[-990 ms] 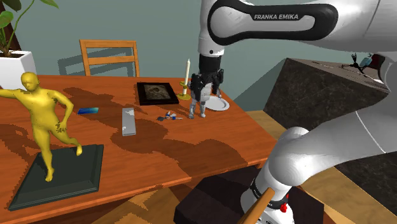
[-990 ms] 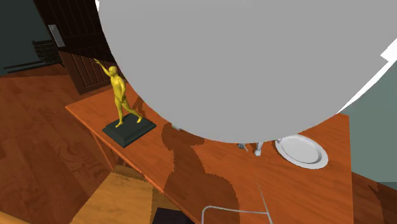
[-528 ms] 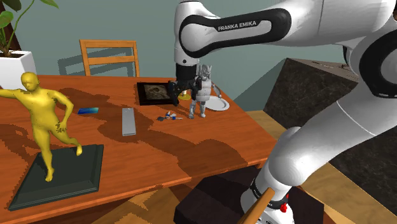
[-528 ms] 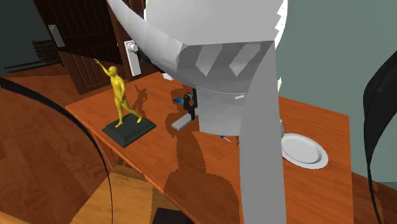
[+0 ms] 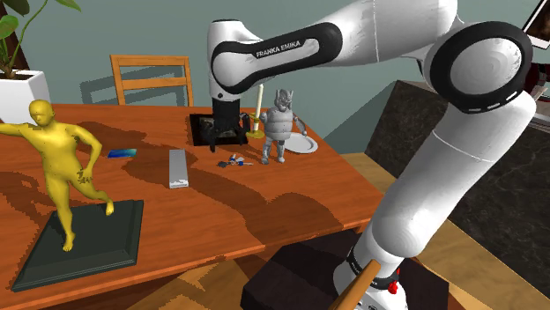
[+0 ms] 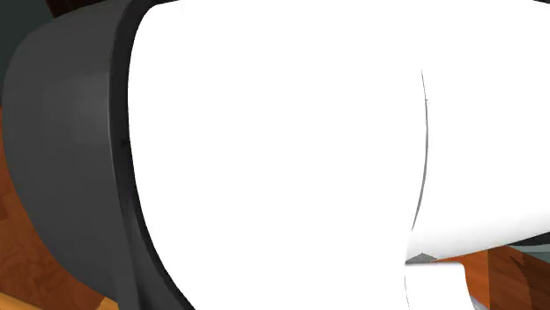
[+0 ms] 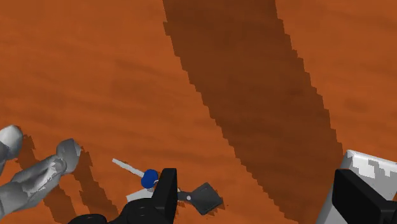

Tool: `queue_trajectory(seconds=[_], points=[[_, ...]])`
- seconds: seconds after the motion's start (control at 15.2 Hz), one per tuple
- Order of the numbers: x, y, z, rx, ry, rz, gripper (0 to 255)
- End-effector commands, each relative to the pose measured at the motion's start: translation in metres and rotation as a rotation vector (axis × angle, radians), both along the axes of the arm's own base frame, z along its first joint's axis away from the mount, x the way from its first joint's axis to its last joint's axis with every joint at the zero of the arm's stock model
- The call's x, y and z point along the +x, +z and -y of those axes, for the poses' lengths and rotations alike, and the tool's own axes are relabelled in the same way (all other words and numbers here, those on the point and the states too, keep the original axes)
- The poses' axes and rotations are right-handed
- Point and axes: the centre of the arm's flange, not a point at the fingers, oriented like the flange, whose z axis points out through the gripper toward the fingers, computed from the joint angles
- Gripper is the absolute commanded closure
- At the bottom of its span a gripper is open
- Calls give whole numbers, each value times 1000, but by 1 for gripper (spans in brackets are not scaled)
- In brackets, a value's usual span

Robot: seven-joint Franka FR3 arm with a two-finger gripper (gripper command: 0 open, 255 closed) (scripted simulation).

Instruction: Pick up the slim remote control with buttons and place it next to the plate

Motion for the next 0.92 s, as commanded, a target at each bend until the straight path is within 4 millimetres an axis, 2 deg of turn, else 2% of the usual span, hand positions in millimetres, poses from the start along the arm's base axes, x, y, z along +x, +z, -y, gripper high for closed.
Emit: queue_trajectory(seconds=[0.0, 0.86], points=[[22, -15, -13, 5, -12, 6, 0], [157, -87, -73, 25, -85, 40, 0]])
